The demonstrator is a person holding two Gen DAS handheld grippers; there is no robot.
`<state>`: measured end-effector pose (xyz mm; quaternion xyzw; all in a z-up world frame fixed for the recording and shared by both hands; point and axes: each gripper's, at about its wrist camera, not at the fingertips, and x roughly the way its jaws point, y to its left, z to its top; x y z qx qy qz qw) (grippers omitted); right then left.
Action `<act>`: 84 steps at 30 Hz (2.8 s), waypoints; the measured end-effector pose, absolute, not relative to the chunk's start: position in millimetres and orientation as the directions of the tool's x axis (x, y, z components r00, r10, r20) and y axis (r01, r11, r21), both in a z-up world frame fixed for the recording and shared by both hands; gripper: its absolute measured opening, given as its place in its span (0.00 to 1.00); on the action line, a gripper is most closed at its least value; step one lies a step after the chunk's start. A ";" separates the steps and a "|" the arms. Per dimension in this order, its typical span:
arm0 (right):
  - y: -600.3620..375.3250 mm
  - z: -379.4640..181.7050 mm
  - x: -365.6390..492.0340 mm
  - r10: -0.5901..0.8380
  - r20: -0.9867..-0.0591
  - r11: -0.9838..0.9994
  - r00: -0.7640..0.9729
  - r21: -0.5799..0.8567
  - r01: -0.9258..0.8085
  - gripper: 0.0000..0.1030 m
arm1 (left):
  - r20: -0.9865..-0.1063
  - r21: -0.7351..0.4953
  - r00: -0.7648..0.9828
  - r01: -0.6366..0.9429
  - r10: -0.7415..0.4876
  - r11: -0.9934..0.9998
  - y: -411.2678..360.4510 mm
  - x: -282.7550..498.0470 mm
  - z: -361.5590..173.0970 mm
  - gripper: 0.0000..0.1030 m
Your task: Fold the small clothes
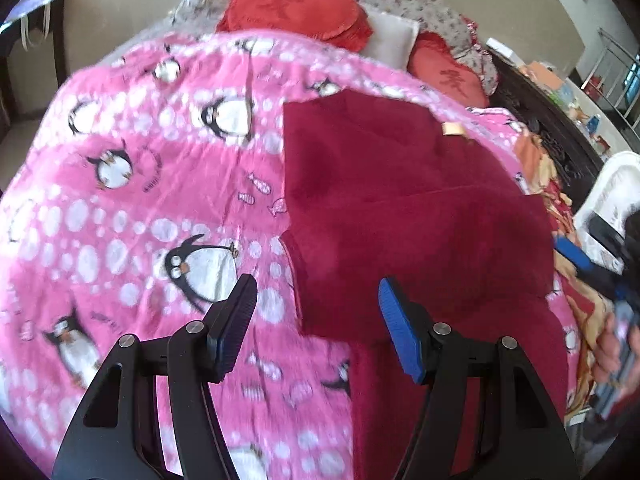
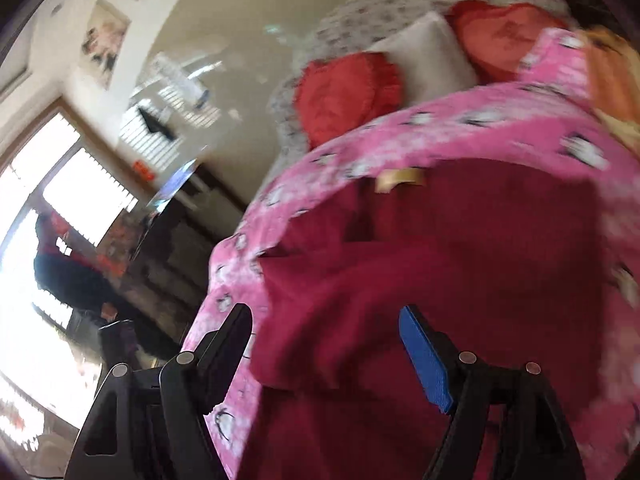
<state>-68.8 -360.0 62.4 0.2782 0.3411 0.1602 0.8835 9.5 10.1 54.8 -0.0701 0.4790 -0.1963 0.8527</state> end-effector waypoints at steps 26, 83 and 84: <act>-437.9 49.6 -15.2 0.133 -0.706 0.969 0.696 0.239 0.058 0.19 | -0.671 -0.183 0.607 0.421 -0.425 0.889 -49.7 38.4 141.2 0.09; -438.5 42.8 -215.2 0.141 -0.734 0.926 0.664 0.335 0.173 0.47 | -0.911 -0.194 0.295 0.307 -0.287 0.932 -12.9 -148.3 33.9 0.42; -449.1 41.6 -207.5 0.145 -0.724 0.913 0.674 0.360 0.190 0.47 | -0.911 -0.195 0.296 0.303 -0.287 0.933 -13.7 -149.8 32.6 0.42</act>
